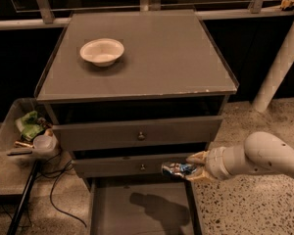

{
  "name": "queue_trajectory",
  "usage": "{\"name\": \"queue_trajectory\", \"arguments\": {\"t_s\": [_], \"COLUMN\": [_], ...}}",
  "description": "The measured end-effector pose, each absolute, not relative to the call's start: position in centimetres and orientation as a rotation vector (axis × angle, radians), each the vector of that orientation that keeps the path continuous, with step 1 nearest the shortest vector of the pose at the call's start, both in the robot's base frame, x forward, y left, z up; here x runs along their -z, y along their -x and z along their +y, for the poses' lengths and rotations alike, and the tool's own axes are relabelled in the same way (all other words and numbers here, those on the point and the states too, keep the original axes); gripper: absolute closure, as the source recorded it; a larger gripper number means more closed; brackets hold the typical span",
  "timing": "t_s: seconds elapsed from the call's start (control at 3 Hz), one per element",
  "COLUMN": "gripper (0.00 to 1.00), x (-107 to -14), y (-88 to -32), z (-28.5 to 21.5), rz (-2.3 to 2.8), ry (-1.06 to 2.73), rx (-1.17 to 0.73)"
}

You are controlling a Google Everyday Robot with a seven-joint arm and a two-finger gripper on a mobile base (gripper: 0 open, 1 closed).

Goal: Pick redbull can from bottom drawer and place on counter

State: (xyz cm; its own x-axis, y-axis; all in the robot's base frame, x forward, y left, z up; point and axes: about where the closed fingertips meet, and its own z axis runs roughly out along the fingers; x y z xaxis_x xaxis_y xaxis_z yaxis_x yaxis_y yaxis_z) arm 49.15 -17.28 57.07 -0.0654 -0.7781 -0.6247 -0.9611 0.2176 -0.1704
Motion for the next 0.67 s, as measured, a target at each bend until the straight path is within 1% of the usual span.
{"name": "queue_trajectory", "arguments": {"t_s": [0.67], "gripper": [1.00], "x": [-68.9], "y": [-45.4], "z": [-17.7], "rz": [1.768], "ry": [1.635], "rx": [-0.170]}}
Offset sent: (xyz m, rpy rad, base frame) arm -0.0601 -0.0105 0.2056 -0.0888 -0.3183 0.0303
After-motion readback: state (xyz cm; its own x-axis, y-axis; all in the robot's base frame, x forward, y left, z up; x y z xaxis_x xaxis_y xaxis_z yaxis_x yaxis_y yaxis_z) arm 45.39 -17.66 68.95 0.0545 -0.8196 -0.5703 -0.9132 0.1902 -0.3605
